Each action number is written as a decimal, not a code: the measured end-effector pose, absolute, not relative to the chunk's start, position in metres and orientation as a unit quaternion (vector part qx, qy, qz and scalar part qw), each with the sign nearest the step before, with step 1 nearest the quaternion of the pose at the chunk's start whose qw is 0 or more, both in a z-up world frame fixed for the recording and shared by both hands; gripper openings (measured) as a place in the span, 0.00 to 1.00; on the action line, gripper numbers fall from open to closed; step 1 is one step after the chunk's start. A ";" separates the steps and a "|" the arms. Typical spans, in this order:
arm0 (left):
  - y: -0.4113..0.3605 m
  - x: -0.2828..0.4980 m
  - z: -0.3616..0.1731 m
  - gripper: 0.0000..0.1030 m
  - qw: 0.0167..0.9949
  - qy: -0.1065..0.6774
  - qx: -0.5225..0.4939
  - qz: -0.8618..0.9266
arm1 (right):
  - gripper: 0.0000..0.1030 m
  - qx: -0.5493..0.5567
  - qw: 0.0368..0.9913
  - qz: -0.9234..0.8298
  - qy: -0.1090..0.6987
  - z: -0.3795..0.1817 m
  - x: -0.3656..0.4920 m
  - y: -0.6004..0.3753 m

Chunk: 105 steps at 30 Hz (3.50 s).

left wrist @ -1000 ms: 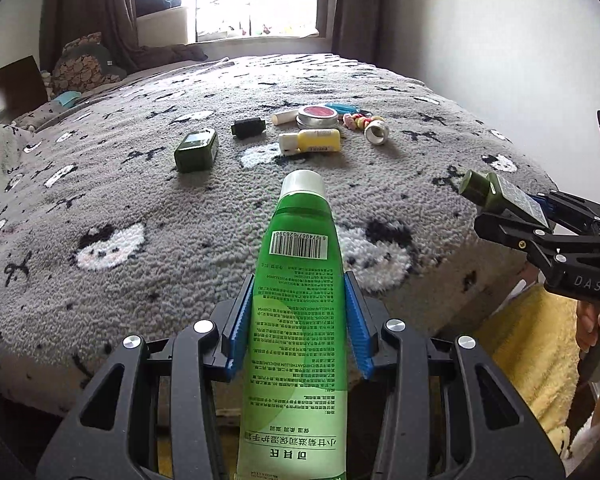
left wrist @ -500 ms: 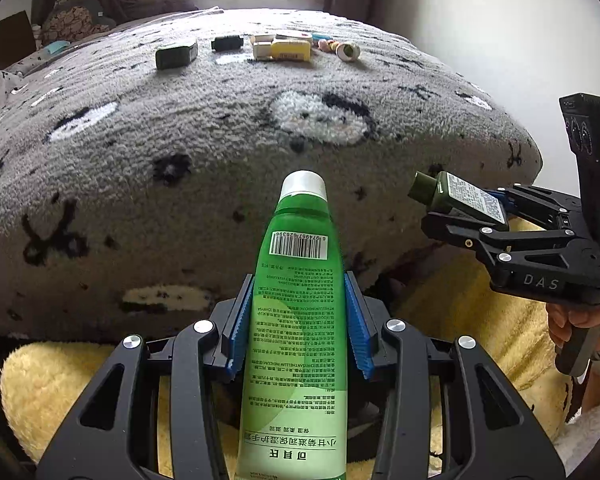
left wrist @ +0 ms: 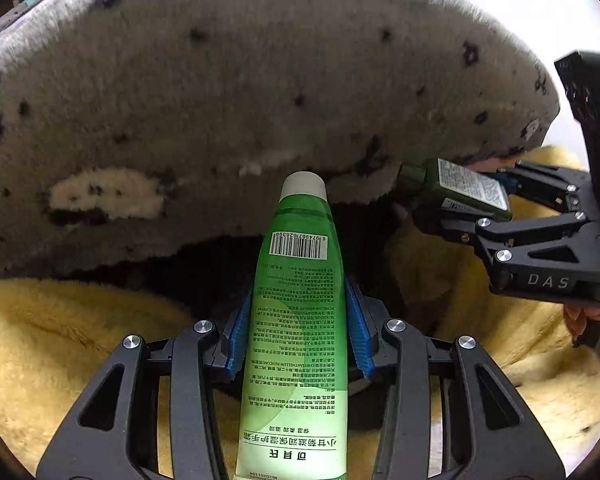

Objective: Collect trash
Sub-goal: 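Lower both held items into the bin and open both grippers, then raise both tools back over the bed, then grasp the dark green bottle with left gripper while right grasps white tape roll, then lower both held items into the bin and open both grippers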

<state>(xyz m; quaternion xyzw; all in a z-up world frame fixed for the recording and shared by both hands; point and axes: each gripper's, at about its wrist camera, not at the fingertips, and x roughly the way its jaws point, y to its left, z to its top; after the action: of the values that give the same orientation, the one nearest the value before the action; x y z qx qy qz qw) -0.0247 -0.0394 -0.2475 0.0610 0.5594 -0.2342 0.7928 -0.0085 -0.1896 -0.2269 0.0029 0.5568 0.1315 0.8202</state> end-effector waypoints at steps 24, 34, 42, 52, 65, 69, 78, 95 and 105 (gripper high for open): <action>-0.043 -0.016 -0.286 0.61 0.753 0.615 0.065 -0.226 | 0.73 0.016 0.795 0.135 0.591 -0.248 0.003 -0.187; -0.031 -0.012 -0.254 0.68 0.778 0.584 0.067 -0.223 | 0.74 0.023 0.821 0.116 0.558 -0.211 0.007 -0.197; -0.028 -0.004 -0.194 0.76 0.831 0.508 0.060 -0.218 | 0.74 0.035 0.871 0.081 0.483 -0.156 0.009 -0.231; -0.022 0.033 -0.127 0.81 0.882 0.425 0.045 -0.198 | 0.75 0.030 0.919 0.049 0.391 -0.086 0.034 -0.263; 0.000 0.117 -0.106 0.81 0.904 0.401 0.022 -0.145 | 0.75 0.057 0.922 0.007 0.383 -0.091 0.107 -0.289; -0.003 0.149 -0.107 0.81 0.909 0.394 0.030 -0.136 | 0.75 0.072 0.919 -0.005 0.387 -0.097 0.138 -0.296; -0.010 0.233 -0.116 0.81 0.911 0.398 0.033 -0.101 | 0.74 0.056 0.919 -0.015 0.391 -0.107 0.209 -0.291; -0.021 0.313 -0.131 0.45 0.898 0.427 0.023 -0.102 | 0.29 0.055 0.917 0.016 0.395 -0.115 0.253 -0.292; -0.019 0.282 -0.122 0.45 0.904 0.413 0.027 -0.110 | 0.24 0.036 0.925 0.010 0.377 -0.103 0.228 -0.283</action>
<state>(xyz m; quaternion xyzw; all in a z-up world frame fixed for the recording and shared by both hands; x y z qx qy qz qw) 0.2818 -0.0188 -0.1225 0.0268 0.4127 -0.1095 0.9039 0.2278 -0.2835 -0.1032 0.0364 0.3770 0.0105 0.9254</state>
